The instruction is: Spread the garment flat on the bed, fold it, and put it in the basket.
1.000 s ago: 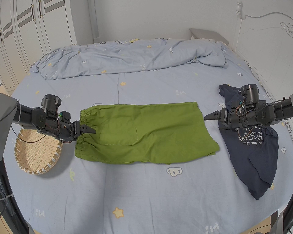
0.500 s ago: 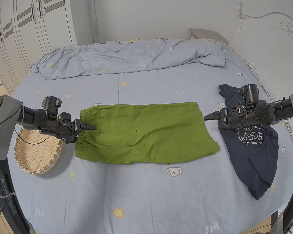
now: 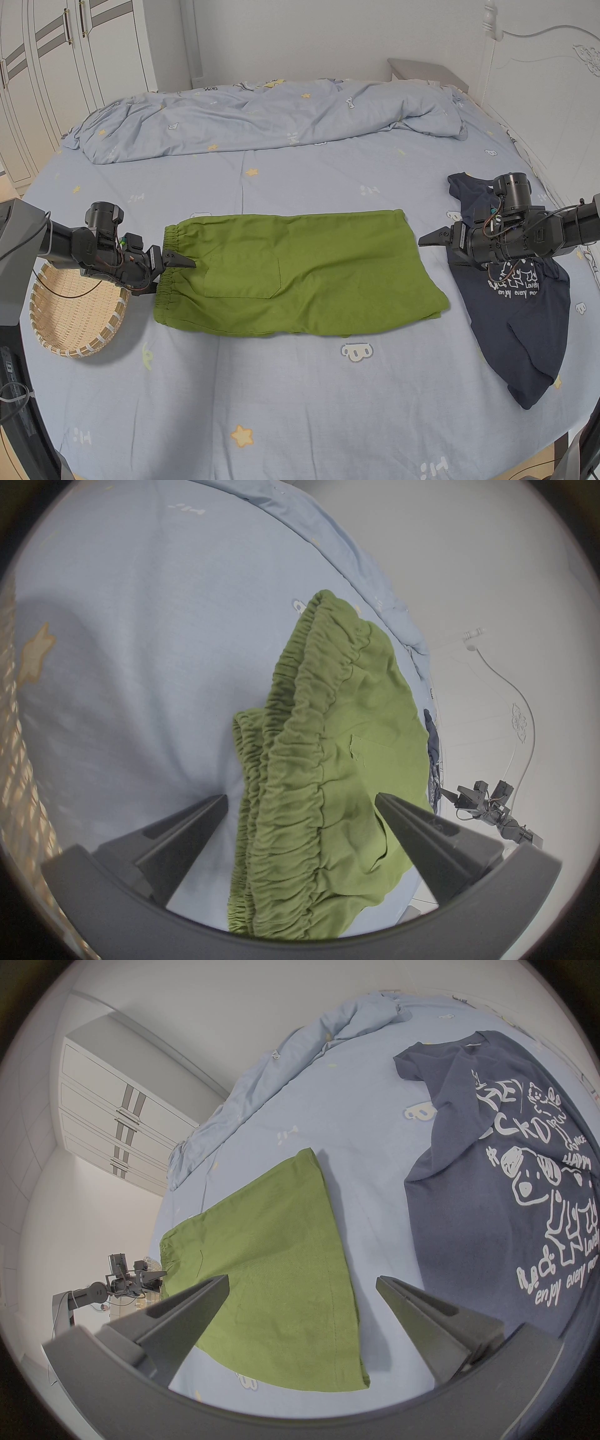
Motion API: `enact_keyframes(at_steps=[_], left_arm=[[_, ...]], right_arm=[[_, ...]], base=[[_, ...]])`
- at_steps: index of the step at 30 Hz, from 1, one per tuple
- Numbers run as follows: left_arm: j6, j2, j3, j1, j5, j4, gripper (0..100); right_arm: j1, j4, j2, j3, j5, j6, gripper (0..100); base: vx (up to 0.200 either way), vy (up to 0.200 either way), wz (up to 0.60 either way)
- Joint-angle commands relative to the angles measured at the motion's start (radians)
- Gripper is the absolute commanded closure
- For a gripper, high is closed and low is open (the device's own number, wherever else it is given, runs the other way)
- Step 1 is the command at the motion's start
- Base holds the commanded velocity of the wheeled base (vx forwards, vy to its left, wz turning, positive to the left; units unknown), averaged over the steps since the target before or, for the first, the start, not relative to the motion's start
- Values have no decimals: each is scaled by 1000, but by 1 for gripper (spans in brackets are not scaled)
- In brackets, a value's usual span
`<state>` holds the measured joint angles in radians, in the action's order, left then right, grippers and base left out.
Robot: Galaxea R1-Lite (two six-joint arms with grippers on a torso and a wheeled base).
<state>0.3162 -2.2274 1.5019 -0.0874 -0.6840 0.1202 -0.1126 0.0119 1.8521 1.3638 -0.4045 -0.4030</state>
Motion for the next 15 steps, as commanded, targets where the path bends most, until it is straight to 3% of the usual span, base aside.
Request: enact_keyframes(at_steps=[1, 7, 8, 15], left_arm=[[3, -9, 0, 5, -5, 3, 0], [7, -15, 0, 11, -23, 3, 0], [7, -12, 0, 11, -25, 3, 100], [7, -1, -2, 12, -25, 3, 100]], right_arm=[[1, 0, -1, 0, -1, 0, 0], [8, 0, -2, 1, -1, 0, 0], [13, 0, -2, 1, -1, 0, 0], [17, -1, -1, -2, -1, 1, 0]], base=[[0, 0, 0], [0, 0, 0], [0, 0, 0], [0, 0, 0]])
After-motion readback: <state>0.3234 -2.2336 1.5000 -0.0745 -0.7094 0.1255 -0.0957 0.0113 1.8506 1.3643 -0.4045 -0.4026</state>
